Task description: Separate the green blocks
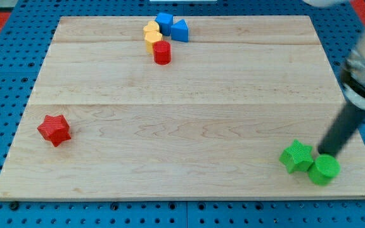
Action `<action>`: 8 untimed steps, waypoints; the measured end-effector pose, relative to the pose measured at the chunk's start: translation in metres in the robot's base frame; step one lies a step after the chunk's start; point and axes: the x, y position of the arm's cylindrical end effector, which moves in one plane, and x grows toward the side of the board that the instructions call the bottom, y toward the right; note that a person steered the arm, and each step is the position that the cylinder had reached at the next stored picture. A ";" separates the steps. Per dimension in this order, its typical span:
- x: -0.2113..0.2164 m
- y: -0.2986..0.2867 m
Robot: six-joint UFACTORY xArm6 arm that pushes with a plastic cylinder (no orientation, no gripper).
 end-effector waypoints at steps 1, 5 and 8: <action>0.031 0.033; 0.017 -0.059; 0.049 -0.079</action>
